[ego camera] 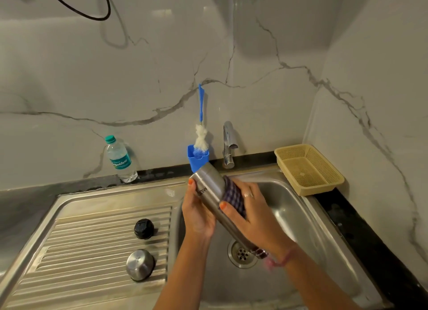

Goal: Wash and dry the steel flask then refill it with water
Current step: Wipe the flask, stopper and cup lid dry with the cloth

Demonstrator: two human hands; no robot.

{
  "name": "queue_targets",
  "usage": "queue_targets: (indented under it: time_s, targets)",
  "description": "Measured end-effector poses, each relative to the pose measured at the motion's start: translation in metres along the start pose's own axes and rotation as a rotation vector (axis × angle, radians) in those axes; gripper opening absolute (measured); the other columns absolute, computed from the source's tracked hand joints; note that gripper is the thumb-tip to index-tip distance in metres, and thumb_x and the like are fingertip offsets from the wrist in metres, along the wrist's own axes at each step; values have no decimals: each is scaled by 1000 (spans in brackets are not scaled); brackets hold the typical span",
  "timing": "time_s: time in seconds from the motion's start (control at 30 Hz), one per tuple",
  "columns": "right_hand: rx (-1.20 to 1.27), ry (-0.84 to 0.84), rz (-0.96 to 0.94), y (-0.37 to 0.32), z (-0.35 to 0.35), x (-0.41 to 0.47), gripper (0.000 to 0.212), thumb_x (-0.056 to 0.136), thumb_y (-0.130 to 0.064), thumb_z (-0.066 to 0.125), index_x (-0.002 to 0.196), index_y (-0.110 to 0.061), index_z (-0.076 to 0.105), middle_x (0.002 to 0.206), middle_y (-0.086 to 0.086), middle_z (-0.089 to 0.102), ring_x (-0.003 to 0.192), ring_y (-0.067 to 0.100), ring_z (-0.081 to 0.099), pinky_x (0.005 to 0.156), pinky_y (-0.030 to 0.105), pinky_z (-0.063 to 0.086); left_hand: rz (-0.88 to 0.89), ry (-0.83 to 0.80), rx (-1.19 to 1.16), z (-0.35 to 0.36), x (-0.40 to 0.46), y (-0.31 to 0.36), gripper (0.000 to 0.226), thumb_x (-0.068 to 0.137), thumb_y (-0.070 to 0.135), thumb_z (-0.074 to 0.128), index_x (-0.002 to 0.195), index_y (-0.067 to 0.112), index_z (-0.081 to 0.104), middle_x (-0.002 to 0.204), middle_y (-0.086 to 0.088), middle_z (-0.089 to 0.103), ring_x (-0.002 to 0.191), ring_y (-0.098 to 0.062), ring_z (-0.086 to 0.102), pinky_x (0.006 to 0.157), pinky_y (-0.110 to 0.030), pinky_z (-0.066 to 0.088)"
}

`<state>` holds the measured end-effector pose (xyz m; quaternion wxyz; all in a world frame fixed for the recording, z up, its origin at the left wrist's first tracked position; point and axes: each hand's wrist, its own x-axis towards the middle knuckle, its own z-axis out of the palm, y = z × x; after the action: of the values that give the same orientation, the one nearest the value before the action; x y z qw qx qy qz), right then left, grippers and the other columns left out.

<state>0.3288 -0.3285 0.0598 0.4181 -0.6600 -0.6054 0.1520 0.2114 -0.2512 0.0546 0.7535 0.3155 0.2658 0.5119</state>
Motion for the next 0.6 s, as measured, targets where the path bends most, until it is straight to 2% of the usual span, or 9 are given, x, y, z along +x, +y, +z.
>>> queue_targets:
  time_s: [0.1, 0.2, 0.27, 0.37, 0.4, 0.43, 0.5, 0.53, 0.6]
  targets:
    - [122, -22, -20, 23, -1, -39, 71, 84, -68, 49, 142, -32, 30, 135, -11, 40, 125, 1, 43, 103, 26, 43, -7, 65, -42, -7, 6, 8, 49, 86, 50, 54, 116, 12, 63, 87, -5, 71, 79, -20, 70, 69, -33, 59]
    - [295, -56, 55, 33, 7, -62, 75, 82, -60, 62, 143, -33, 29, 136, -14, 46, 125, 5, 49, 101, 34, 46, -25, 83, -26, -5, 7, 7, 66, 85, 58, 59, 128, 8, 61, 105, -16, 67, 99, -35, 65, 93, -53, 52]
    - [284, -28, 89, 33, 11, -67, 78, 80, -59, 66, 143, -36, 27, 135, -14, 48, 122, 5, 51, 97, 34, 49, -20, 81, -10, -3, 7, 3, 71, 86, 60, 57, 134, 8, 57, 112, -20, 65, 106, -42, 61, 99, -59, 47]
    - [213, 15, 98, 31, 10, -64, 77, 80, -65, 60, 144, -35, 27, 133, -17, 48, 120, 2, 51, 96, 31, 50, -24, 80, 46, 5, 3, 4, 73, 87, 65, 50, 137, 11, 54, 110, -15, 69, 103, -33, 65, 86, -47, 57]
    - [178, 13, 100, 30, 10, -61, 79, 80, -68, 57, 144, -35, 26, 133, -16, 47, 121, 1, 50, 97, 30, 49, -33, 66, 90, 7, 2, 5, 79, 81, 68, 53, 138, 14, 51, 113, -14, 68, 102, -31, 66, 81, -44, 58]
    - [146, 10, 97, 28, 10, -59, 80, 80, -71, 54, 145, -35, 25, 134, -16, 47, 121, 0, 49, 98, 29, 48, -19, 43, 158, 8, 2, 5, 88, 72, 69, 65, 141, 17, 46, 117, -14, 65, 100, -28, 68, 77, -40, 59]
    - [165, 19, 94, 19, 11, -50, 75, 81, -74, 48, 142, -36, 27, 132, -13, 50, 117, -2, 52, 96, 25, 49, 34, -76, 318, 12, 1, 0, 100, 55, 49, 85, 140, 29, 37, 123, -13, 58, 91, -18, 72, 70, -32, 59]
    - [222, 40, 107, 13, 11, -44, 71, 81, -75, 44, 139, -36, 29, 129, -10, 54, 111, -2, 56, 92, 23, 51, 56, -139, 367, 15, -2, -3, 96, 53, 40, 84, 136, 34, 37, 123, -11, 56, 89, -15, 72, 70, -30, 59]
    - [301, 116, 128, -1, 7, -27, 67, 80, -79, 35, 132, -36, 35, 119, -7, 60, 100, -1, 62, 84, 23, 55, 80, -175, 359, 19, -6, -10, 84, 53, 36, 81, 128, 36, 41, 120, -8, 59, 89, -14, 72, 71, -28, 58]
